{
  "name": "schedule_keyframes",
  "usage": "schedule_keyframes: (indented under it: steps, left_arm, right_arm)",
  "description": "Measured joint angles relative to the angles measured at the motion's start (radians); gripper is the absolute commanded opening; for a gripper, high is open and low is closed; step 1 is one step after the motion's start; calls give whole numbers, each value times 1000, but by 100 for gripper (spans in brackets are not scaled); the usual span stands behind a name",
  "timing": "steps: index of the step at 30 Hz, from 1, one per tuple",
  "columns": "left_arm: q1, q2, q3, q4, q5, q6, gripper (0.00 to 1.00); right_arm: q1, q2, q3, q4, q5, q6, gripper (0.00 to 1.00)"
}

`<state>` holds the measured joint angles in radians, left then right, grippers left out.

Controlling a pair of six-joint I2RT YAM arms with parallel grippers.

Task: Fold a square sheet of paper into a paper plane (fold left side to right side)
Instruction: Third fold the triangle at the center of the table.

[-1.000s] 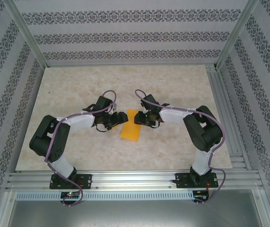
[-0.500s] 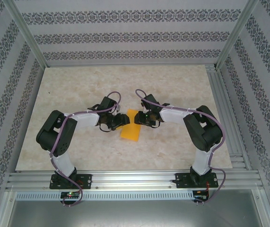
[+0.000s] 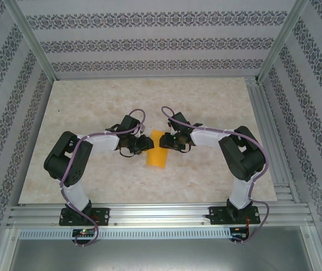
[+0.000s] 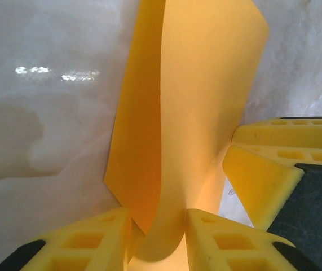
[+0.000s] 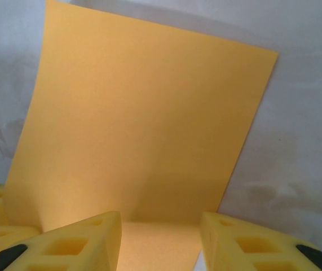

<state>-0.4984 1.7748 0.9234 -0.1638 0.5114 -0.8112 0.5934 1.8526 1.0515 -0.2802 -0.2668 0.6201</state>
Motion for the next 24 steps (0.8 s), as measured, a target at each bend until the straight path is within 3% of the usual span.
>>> schedule_keyframes:
  steps: [4,10,17,24]
  left_arm:
    - [0,-6,0,-2,-2,2,39]
    - [0,-23,0,-6,-12,2,37]
    - [0,-40,0,-9,-16,2,28]
    - [0,-43,0,-10,-20,6,13]
  right_arm:
    - [0,-2,0,2,4,-14,44]
    - [0,-2,0,3,4,-17,43]
    - [0,0,0,4,4,-17,44]
    - [0,-41,-34,21,17,-33,55]
